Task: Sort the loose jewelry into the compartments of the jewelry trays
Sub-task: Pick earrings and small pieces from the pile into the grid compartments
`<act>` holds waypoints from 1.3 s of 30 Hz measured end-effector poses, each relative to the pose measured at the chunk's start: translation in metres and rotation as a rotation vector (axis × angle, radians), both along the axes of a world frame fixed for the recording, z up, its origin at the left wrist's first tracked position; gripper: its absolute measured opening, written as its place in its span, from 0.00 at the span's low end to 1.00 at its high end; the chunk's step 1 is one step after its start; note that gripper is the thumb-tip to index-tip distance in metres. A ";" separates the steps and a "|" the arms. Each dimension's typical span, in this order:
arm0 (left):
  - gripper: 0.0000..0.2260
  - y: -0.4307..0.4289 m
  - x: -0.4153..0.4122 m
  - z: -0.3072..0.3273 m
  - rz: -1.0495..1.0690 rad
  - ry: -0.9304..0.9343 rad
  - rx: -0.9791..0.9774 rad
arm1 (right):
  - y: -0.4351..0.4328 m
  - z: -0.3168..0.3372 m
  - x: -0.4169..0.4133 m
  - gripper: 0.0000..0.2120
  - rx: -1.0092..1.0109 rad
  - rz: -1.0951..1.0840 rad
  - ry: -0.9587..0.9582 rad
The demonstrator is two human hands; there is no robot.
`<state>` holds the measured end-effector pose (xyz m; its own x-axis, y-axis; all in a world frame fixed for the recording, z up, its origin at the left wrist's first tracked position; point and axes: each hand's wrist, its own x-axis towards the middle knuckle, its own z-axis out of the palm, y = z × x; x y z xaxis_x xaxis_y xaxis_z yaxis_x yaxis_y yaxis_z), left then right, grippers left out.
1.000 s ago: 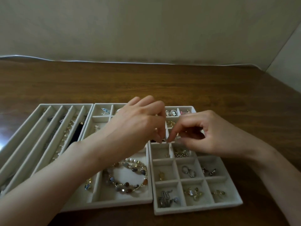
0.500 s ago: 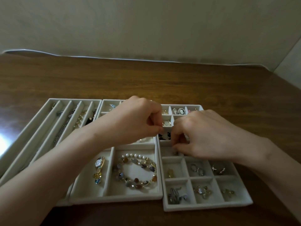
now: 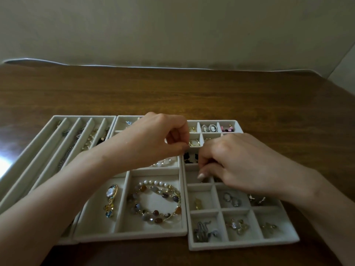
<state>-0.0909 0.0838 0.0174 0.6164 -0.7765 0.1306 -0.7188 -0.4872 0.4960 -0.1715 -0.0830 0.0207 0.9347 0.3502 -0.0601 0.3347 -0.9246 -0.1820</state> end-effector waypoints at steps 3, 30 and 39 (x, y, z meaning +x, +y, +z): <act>0.03 0.000 0.000 -0.001 -0.001 -0.017 -0.001 | 0.003 -0.003 -0.002 0.07 -0.022 0.006 -0.080; 0.04 0.000 0.000 -0.003 0.004 -0.046 -0.050 | -0.001 -0.004 -0.003 0.01 0.043 0.034 -0.083; 0.03 0.001 0.000 0.003 0.024 0.298 -0.163 | -0.014 0.003 0.006 0.04 0.354 -0.099 -0.106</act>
<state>-0.0910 0.0844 0.0202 0.6643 -0.7448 0.0629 -0.5193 -0.3994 0.7555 -0.1655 -0.0973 0.0238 0.9596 0.2400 0.1469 0.2811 -0.8393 -0.4654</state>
